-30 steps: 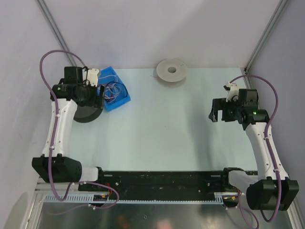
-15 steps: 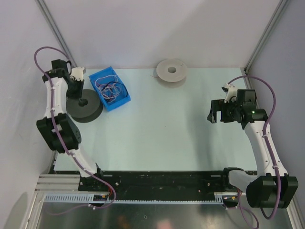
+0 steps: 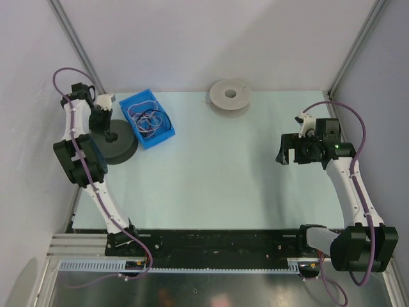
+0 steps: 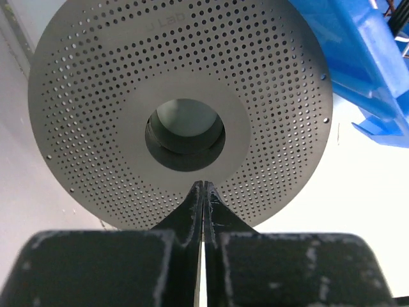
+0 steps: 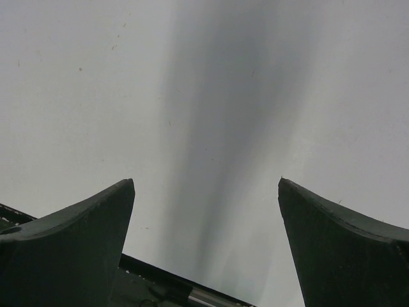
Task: Wrap the cables
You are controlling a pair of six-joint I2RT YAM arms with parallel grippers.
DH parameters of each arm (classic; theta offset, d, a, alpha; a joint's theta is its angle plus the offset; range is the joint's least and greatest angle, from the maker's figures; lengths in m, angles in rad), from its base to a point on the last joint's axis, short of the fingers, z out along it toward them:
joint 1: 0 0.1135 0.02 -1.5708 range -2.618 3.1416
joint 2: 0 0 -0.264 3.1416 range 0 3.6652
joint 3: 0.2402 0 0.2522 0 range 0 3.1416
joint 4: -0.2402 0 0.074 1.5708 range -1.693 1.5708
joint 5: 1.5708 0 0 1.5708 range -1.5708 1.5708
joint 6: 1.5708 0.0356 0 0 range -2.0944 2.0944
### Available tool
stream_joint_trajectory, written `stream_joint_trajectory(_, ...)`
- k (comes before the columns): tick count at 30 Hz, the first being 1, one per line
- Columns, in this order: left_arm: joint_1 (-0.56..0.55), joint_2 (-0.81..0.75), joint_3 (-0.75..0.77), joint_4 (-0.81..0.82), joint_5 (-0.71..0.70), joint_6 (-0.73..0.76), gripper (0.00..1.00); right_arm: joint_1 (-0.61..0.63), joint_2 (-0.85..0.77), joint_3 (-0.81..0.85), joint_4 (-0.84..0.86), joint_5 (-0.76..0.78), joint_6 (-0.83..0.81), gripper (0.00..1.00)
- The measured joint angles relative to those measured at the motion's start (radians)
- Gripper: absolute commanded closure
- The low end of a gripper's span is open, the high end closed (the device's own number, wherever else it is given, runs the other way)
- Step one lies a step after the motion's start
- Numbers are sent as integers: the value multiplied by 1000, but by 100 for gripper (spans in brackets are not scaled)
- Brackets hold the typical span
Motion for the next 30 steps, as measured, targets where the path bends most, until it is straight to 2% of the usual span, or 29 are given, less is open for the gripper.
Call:
stream_joint_trajectory(9, 1, 50, -28, 38, 0, 21, 100, -11, 3, 0, 2, -29, 3, 1)
stream_joint_trajectory(19, 1, 75, -138, 141, -14, 57, 100, -22, 1, -18, 2, -49, 5, 1)
stream_joint_trajectory(23, 1, 30, -278, 202, -34, 98, 100, -24, -5, -21, 3, -50, 5, 1)
stream_joint_trajectory(30, -5, -267, -649, 224, -39, 211, 100, -28, -22, -22, 4, -63, 10, 1)
